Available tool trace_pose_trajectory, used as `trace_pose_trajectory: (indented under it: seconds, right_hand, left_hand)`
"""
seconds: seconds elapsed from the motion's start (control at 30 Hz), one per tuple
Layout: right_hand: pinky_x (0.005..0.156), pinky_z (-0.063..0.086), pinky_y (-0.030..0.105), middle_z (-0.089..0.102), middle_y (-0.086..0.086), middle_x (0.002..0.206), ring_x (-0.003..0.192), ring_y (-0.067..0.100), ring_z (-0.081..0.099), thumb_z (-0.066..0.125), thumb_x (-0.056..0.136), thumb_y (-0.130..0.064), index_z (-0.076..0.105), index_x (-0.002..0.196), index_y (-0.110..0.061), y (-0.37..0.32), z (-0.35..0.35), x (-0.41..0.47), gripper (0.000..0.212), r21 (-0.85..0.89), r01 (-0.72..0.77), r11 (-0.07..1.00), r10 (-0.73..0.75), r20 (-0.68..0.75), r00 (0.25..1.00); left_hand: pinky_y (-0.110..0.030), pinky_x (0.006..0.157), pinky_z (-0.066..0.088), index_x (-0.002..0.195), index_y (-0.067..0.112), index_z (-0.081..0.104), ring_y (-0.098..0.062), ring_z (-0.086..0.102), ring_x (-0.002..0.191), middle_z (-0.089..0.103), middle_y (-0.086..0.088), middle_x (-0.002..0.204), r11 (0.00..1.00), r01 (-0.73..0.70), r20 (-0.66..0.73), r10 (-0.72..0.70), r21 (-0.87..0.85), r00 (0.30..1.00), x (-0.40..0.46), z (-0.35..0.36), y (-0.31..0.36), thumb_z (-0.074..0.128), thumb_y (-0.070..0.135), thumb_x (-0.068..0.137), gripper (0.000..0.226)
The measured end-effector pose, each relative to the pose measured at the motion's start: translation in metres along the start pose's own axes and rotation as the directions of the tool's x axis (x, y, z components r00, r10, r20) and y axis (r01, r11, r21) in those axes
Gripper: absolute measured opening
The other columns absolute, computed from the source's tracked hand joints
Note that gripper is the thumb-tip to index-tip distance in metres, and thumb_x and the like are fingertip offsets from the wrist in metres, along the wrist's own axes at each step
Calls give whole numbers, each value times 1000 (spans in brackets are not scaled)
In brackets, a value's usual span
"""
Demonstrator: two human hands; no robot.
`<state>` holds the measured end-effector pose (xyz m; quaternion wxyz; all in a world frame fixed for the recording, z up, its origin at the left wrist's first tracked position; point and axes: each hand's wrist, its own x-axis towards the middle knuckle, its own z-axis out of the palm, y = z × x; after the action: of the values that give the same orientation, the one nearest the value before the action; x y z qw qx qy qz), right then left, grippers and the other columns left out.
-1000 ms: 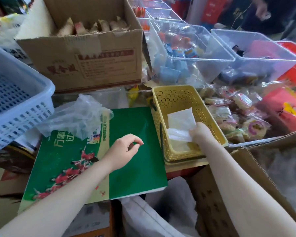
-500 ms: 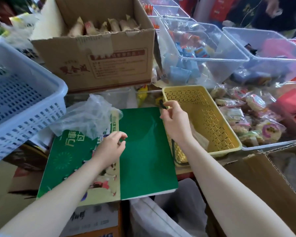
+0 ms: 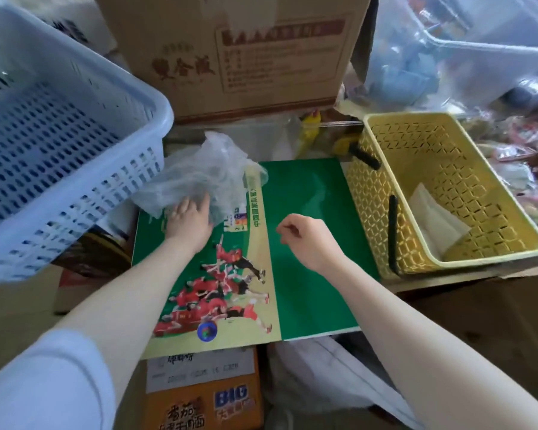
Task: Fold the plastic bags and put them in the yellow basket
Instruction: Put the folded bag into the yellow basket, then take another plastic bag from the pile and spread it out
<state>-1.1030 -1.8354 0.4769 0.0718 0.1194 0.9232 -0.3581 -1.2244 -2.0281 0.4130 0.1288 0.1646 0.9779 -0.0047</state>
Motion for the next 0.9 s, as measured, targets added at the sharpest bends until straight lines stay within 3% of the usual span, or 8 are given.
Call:
trace_pose_trajectory:
  seconds: [0.1,0.17,0.27,0.4,0.57,0.67,0.77,0.9]
  right_hand:
    - [74,53,38,68,7,97,81,26,62,44,95,-14,64,103,-10,9,16,-2,22,-20,-56,998,56,21,998]
    - [78,49,31,66,7,103,90,25,61,44,94,-12,63,106,-10,9,26,-2,22,-20,-65,998,65,-7,998]
    - [85,38,26,55,7,122,109,24,51,48,94,-15,56,119,-10,4,37,-3,26,3,-70,998,70,-100,993]
    - [84,33,21,52,8,124,115,24,48,50,94,-16,54,120,-9,-2,32,-6,28,54,-79,995,89,-209,974]
    - [80,43,23,57,1,105,95,17,56,51,93,-10,61,108,-7,-7,-21,-34,18,89,75,993,-29,-430,902]
    - [73,40,8,57,-2,98,80,6,53,52,93,-9,62,104,-8,11,-80,-62,15,27,68,997,-40,-578,815]
    - [64,30,11,59,6,100,77,10,51,52,92,-9,62,104,-4,58,-138,-75,17,-80,-130,988,51,-627,777]
    - [81,42,30,58,12,117,105,29,54,47,92,-19,59,113,-5,131,-184,-55,27,-246,-479,843,366,-391,845]
  left_hand:
    - [-43,100,35,141,6,26,-33,36,126,39,-15,140,995,-47,-65,42,-89,997,-4,16,0,44,24,96,53]
    - [-39,95,37,126,7,47,-29,45,114,53,-11,126,988,-148,-126,141,-53,982,-13,19,5,45,23,95,35]
    - [-34,86,37,101,10,63,-24,52,97,64,-6,103,928,-303,-190,264,-217,946,-38,22,14,47,22,95,21]
    - [-29,76,42,95,4,64,-23,57,90,63,-8,95,746,-456,-249,382,-485,890,-70,9,24,52,14,93,17]
    - [-23,89,37,116,11,56,-17,52,106,55,-2,120,710,-550,-336,438,-439,834,-76,-17,57,47,19,95,24]
    - [-31,85,45,114,14,56,-18,55,101,54,0,120,653,-591,-378,455,-474,806,-75,-36,95,44,22,93,26]
    - [-34,86,48,114,13,57,-19,56,101,56,-2,116,537,-712,-434,565,-452,702,-75,-52,144,48,23,88,29]
    - [-44,97,44,128,12,50,-30,51,117,53,-12,129,474,-876,-431,775,-87,462,-50,-75,214,73,33,76,61]
